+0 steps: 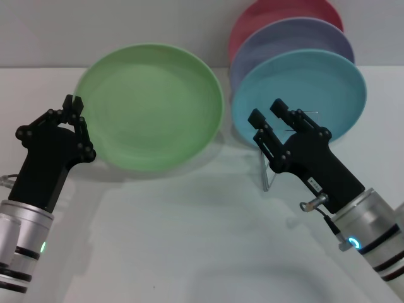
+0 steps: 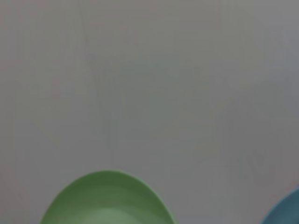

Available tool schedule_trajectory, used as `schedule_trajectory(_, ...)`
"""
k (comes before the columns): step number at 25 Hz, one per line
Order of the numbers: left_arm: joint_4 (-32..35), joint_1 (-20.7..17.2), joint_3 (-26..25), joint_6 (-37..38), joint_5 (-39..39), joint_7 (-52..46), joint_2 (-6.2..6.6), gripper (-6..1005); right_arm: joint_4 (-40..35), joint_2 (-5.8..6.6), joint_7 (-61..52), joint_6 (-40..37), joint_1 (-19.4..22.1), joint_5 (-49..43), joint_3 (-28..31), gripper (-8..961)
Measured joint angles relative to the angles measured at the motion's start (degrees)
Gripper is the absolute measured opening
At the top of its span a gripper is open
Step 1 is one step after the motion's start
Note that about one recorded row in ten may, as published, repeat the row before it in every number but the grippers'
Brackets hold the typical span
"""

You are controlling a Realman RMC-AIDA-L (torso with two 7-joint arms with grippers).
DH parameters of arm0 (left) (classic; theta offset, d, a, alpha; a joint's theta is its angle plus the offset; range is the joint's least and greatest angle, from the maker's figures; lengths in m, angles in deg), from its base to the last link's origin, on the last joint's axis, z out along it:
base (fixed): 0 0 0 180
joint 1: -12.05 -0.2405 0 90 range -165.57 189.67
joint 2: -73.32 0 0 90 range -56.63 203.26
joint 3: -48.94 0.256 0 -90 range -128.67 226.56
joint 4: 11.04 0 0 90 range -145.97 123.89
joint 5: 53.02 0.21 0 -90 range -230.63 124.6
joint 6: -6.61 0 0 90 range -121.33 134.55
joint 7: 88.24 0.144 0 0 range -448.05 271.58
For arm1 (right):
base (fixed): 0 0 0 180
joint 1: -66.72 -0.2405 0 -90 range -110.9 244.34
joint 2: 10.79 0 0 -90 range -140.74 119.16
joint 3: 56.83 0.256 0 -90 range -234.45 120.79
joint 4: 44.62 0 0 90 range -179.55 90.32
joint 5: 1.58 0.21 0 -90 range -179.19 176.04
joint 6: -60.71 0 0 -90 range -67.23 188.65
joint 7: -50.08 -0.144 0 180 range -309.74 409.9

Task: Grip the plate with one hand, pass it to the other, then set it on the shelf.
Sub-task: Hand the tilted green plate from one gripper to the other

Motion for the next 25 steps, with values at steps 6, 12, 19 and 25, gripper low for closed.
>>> schedule_trajectory(6, -0.24, -0.13, 0.51, 0.93, -0.02, 2.60, 0.00, 34, 0.57, -0.10, 0.09, 3.31, -1.76, -0.01, 0.74, 476)
schedule_trajectory(12, -0.49, -0.08, 1.21, 0.70, -1.24, 3.82, 0.00, 34, 1.20, -0.12, 0.13, 7.01, -3.58, -0.01, 0.83, 476)
schedule_trajectory(19, -1.90, 0.29, 5.67, 0.74, -8.26, 8.93, 0.00, 34, 1.40, -0.11, 0.15, 10.86, -5.60, -0.01, 1.46, 476)
schedule_trajectory(25, -3.19, 0.03, 6.71, 0.79, -10.82, 12.06, 0.00, 34, 1.37, -0.04, -0.02, 14.15, -7.34, -0.01, 2.18, 477)
